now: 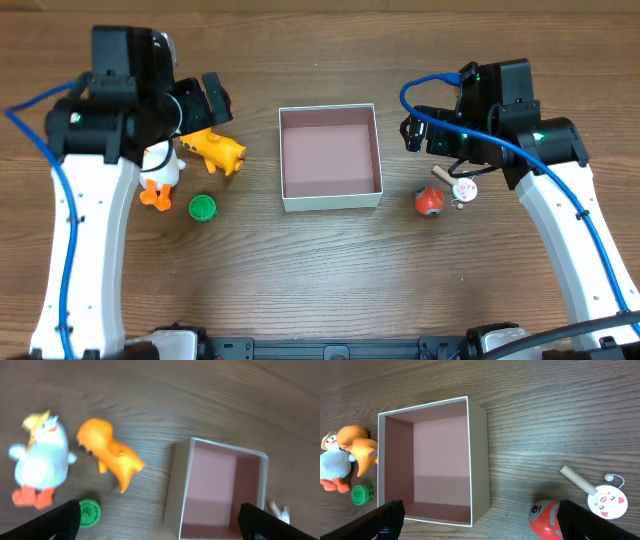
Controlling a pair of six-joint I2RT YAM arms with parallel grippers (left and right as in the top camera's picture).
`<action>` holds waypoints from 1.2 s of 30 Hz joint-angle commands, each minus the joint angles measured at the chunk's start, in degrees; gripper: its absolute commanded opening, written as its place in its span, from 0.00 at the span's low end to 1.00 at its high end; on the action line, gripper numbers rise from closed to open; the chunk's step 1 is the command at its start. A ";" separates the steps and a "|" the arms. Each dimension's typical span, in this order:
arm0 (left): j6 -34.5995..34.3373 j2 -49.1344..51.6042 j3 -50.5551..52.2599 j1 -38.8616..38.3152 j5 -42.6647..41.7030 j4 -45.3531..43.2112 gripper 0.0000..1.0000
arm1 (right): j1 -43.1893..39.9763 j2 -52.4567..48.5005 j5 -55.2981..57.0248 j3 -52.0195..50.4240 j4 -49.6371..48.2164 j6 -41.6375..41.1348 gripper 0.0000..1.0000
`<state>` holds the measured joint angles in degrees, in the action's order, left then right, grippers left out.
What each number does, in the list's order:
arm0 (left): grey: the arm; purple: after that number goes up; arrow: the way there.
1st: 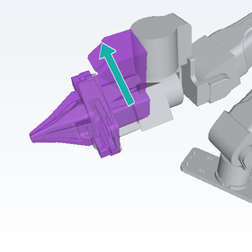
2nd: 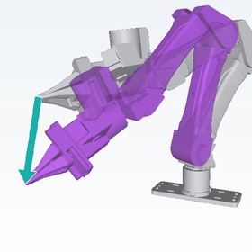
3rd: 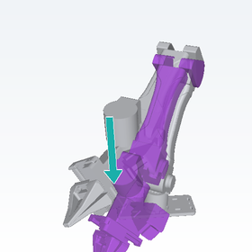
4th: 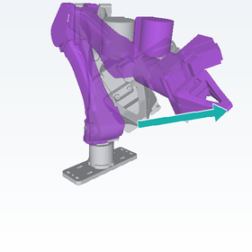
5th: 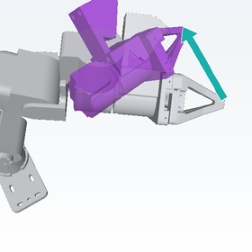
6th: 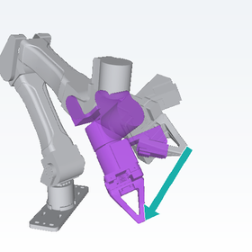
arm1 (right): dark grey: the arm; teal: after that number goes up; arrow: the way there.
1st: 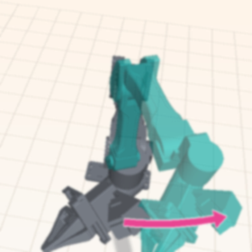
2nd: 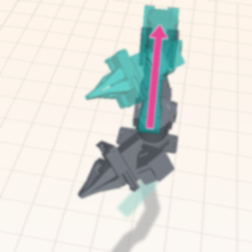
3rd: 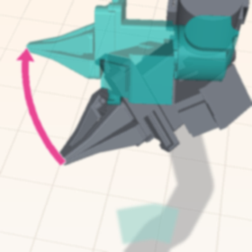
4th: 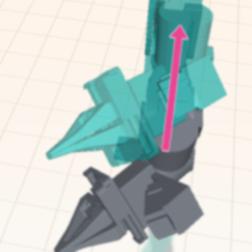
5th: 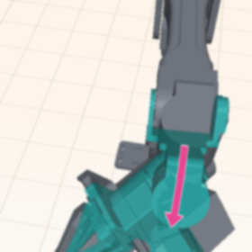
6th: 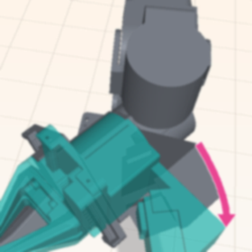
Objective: Pack container
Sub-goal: 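Move the left gripper over the orange dinosaur and grasp it, then lift the orange dinosaur with the left gripper and carry it over the box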
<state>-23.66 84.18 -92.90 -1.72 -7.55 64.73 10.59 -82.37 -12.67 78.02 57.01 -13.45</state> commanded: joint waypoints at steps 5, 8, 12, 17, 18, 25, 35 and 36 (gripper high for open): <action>-11.96 10.64 -0.96 0.57 5.20 -0.66 1.00 | 0.33 0.04 -0.28 1.46 -0.26 -0.11 1.00; -14.29 15.45 -0.96 0.57 5.20 -0.63 1.00 | 0.33 0.04 -0.28 1.46 -0.26 -0.11 1.00; -17.09 21.31 -0.96 0.57 5.22 -0.72 1.00 | 0.33 0.04 -0.28 1.46 -0.28 -0.11 1.00; -18.78 26.03 -0.96 0.57 5.25 -1.57 1.00 | 0.33 0.04 -0.28 1.46 -0.28 -0.11 1.00; -18.78 26.99 -0.96 0.57 5.29 -1.90 1.00 | 0.33 0.04 -0.28 1.46 -0.26 -0.11 1.00; -18.82 33.38 -0.96 0.55 6.73 -3.52 1.00 | 0.33 0.04 -0.28 1.46 -0.26 -0.11 1.00; -17.70 38.82 -0.96 0.52 5.90 -3.98 0.21 | 0.33 0.04 -0.28 1.46 -0.26 -0.11 1.00; -16.26 38.80 -0.96 0.52 4.81 -4.37 0.17 | 0.33 0.04 -0.28 1.46 -0.26 -0.11 1.00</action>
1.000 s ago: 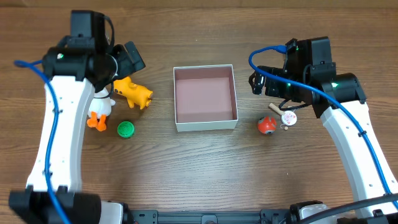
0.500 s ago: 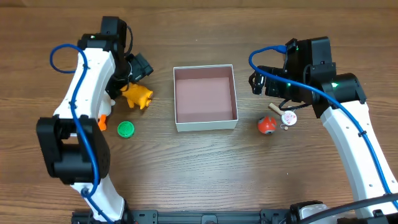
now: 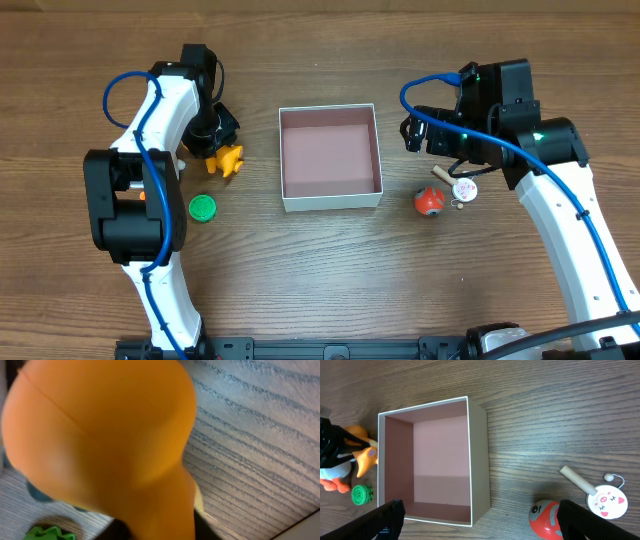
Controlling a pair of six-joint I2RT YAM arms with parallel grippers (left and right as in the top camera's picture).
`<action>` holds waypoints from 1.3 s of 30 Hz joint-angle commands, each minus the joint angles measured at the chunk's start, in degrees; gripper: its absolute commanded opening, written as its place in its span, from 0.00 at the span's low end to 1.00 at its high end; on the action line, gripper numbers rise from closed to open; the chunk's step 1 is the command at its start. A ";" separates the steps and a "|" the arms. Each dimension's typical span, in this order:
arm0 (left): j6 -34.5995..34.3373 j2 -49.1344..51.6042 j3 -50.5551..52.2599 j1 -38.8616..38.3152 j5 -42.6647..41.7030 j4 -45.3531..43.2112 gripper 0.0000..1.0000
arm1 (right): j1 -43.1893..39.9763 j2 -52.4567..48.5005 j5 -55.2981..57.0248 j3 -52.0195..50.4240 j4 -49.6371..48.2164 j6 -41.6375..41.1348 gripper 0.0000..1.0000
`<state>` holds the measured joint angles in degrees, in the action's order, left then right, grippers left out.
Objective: Pack container
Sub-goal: 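Lift the orange dinosaur with the left gripper and carry it over the box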
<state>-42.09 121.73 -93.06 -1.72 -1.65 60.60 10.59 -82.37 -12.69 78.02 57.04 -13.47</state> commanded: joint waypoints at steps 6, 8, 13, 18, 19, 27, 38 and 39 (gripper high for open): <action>11.06 -1.97 -3.87 0.92 -8.59 -1.05 0.07 | 0.33 0.04 -0.26 1.46 -0.28 -0.09 1.00; 13.35 -4.55 -6.21 1.05 -10.19 -0.44 0.06 | 0.33 0.04 -0.26 1.46 -0.28 -0.09 1.00; 17.18 -12.66 -10.27 0.85 -10.69 0.24 0.04 | 0.33 0.04 -0.26 1.46 -0.31 -0.09 1.00; 24.70 -23.80 -10.78 -3.02 -12.44 0.68 0.04 | 0.33 0.04 -0.26 1.46 -0.28 -0.09 1.00; 26.43 -24.94 -10.78 -4.33 -12.90 0.87 0.04 | 0.33 0.04 -0.26 1.46 -0.28 -0.09 1.00; 28.22 -26.32 -10.78 -16.41 -12.74 1.25 0.04 | 0.33 0.04 -0.26 1.46 -0.28 -0.09 1.00; 18.64 -19.43 -10.71 -25.27 -4.72 -0.72 0.04 | 0.33 0.04 -0.26 1.46 -0.28 -0.09 1.00; 18.47 -18.49 -10.71 -25.64 -4.70 -0.85 0.04 | 0.33 0.04 -0.26 1.46 -0.28 -0.09 1.00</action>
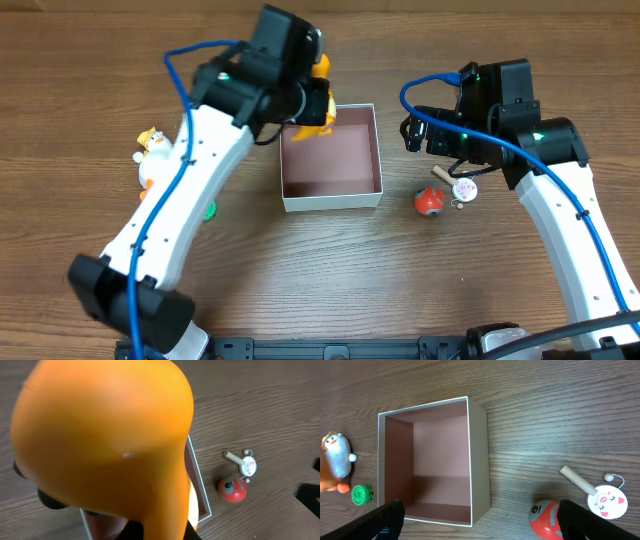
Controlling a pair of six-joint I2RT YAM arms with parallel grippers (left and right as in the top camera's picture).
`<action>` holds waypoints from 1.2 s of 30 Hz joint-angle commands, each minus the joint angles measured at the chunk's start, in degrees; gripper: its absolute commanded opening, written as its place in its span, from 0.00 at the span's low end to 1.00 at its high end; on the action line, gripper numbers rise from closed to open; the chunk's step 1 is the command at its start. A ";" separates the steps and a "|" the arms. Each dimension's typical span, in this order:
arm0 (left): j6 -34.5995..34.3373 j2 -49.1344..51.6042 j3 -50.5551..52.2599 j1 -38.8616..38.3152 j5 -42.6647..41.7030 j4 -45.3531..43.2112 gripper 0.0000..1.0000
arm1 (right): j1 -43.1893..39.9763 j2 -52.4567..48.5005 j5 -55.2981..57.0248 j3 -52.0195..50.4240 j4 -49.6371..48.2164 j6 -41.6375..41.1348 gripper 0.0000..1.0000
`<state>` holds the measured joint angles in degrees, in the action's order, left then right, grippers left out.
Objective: Pack container
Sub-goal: 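Lift the orange dinosaur with the left gripper and carry it over the box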
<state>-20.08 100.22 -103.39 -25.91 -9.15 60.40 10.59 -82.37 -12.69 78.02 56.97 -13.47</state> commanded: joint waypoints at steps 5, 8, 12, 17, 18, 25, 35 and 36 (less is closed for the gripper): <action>-8.59 7.93 -0.37 -2.05 3.85 -0.57 0.04 | 0.33 0.04 -0.26 1.46 -0.22 -0.09 1.00; -10.97 10.88 -0.37 -2.05 3.85 -0.57 0.04 | 0.33 0.04 -0.26 1.46 -0.22 -0.09 1.00; -11.47 14.01 -0.37 -2.03 5.03 0.35 0.04 | 0.33 0.04 -0.26 1.46 -0.22 -0.09 1.00; -8.37 16.94 -0.37 -2.08 6.75 2.60 0.04 | 0.33 0.04 -0.26 1.46 -0.22 -0.09 1.00; -7.85 17.51 -0.37 -2.08 6.86 3.02 0.04 | 0.33 0.04 -0.26 1.46 -0.22 -0.09 1.00; -7.10 18.56 -0.37 -2.08 10.62 3.28 0.04 | 0.33 0.04 -0.26 1.46 -0.22 -0.09 1.00; -6.71 18.56 -0.22 -2.08 11.30 3.85 0.05 | 0.33 0.04 -0.26 1.46 -0.22 -0.09 1.00; -6.71 18.56 -0.22 -2.08 11.28 3.89 0.05 | 0.33 0.04 -0.26 1.46 -0.22 -0.09 1.00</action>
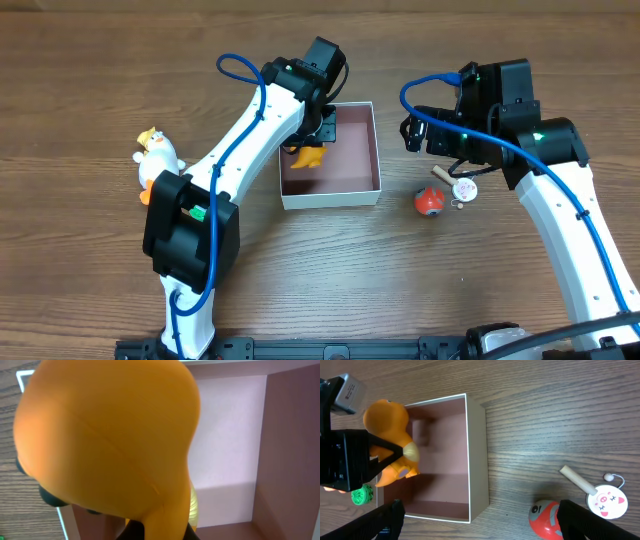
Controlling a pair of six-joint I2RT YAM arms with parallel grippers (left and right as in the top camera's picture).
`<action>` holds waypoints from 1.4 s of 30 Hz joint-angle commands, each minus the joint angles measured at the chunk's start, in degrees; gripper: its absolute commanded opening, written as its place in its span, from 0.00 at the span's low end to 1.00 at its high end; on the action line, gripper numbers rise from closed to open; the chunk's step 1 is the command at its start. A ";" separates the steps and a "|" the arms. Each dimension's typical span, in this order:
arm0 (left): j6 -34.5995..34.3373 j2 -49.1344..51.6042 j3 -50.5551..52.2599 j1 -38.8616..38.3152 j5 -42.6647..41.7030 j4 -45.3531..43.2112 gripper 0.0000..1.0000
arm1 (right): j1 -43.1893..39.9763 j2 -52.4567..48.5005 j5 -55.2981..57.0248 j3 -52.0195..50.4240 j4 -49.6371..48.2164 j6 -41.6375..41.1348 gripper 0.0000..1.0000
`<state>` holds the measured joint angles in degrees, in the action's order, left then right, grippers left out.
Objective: Pack container
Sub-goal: 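Lift the orange dinosaur with the left gripper and carry it over the box, then lower the dinosaur into the box and open the left gripper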
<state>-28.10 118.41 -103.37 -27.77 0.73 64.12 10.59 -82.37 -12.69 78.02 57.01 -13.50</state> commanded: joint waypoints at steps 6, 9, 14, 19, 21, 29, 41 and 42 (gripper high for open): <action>1.27 0.37 -0.24 -0.44 1.33 2.80 0.04 | 0.33 0.04 -0.26 1.46 -0.26 -0.07 1.00; 1.27 0.37 -0.24 -0.46 1.33 3.93 0.04 | 0.33 0.04 -0.26 1.46 -0.26 -0.07 1.00; 1.27 0.37 -0.22 -0.46 1.36 4.50 0.04 | 0.33 0.04 -0.26 1.46 -0.26 -0.07 1.00; 1.27 0.37 -0.22 -0.46 1.36 4.46 0.05 | 0.33 0.04 -0.26 1.46 -0.26 -0.07 1.00; 1.27 0.37 -0.20 -0.46 1.36 4.44 0.05 | 0.33 0.04 -0.26 1.46 -0.26 -0.07 1.00; 1.27 0.37 1.03 -0.48 1.40 3.50 0.15 | 0.33 0.04 -0.26 1.46 -0.26 -0.07 1.00; 1.29 0.37 1.60 -0.50 2.78 3.26 0.41 | 0.33 0.04 -0.26 1.46 -0.26 -0.07 1.00; 1.29 0.37 1.64 -0.50 2.89 3.23 0.40 | 0.33 0.04 -0.26 1.46 -0.26 -0.07 1.00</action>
<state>-27.00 118.41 -102.45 -27.79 2.33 67.37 10.59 -82.37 -12.71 78.02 56.99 -13.47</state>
